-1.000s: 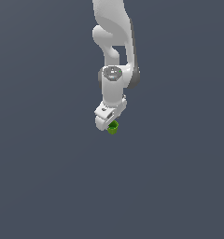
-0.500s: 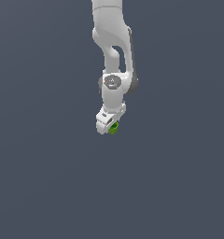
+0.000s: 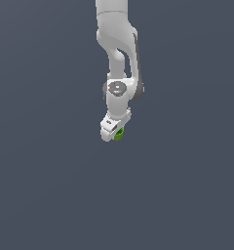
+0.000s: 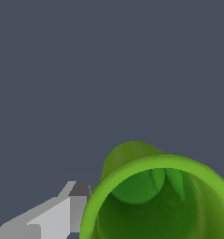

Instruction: Pick up the object and move it to a goal position.

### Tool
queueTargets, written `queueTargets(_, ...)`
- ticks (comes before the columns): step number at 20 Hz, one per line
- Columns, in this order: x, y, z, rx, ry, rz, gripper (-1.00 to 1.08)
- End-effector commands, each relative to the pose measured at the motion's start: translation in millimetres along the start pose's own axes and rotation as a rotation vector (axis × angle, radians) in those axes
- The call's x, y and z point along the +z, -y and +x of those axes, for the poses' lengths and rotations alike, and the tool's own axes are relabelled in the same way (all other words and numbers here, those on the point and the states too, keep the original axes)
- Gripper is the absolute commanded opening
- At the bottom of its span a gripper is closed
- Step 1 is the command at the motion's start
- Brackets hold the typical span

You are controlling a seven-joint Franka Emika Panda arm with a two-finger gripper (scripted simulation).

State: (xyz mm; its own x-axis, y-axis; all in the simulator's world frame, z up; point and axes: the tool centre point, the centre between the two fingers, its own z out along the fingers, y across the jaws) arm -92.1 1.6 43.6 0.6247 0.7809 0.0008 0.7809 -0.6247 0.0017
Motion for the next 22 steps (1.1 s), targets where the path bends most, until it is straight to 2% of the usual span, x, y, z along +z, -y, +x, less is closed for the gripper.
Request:
queueTargets(1, 1.1, 0.9, 0.1, -0.001, 0.001, 0.002, -1.00)
queueTargets(12, -5.8, -8.3, 0.8, 0.000, 0.000, 0.000, -1.00)
queueTargets(22, -39.3, -56.5, 5.5, 0.000, -0.001, 0.001, -1.00)
